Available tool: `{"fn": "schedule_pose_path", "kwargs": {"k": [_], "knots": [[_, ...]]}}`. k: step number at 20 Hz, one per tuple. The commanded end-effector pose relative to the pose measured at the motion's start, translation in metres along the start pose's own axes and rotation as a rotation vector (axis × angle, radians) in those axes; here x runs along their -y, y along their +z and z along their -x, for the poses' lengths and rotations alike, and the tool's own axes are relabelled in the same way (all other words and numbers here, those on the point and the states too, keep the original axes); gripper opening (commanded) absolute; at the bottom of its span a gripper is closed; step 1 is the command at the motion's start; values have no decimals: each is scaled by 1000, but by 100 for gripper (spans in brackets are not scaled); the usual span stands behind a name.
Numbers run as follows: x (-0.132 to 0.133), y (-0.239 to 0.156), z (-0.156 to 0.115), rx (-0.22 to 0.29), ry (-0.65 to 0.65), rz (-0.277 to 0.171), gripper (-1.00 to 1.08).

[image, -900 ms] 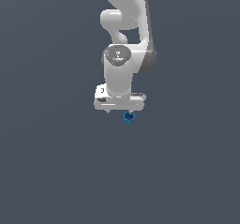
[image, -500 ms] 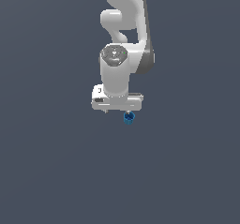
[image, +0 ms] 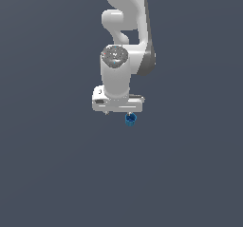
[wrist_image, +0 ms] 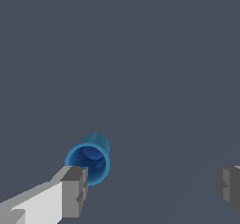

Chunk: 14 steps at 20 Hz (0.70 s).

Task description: Pick up the object and move it to a goal position.

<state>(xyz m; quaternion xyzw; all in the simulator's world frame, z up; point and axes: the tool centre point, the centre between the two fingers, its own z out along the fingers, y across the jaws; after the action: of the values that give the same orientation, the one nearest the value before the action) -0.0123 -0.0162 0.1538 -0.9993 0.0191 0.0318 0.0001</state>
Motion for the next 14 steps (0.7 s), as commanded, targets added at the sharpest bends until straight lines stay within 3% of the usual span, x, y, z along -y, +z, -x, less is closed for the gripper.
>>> {"fn": "schedule_pose_path", "kwargs": {"k": [1,14], "knots": [[4,4,1,-3,15,0,100],[42,43,20,-39,198,-4,100]]}}
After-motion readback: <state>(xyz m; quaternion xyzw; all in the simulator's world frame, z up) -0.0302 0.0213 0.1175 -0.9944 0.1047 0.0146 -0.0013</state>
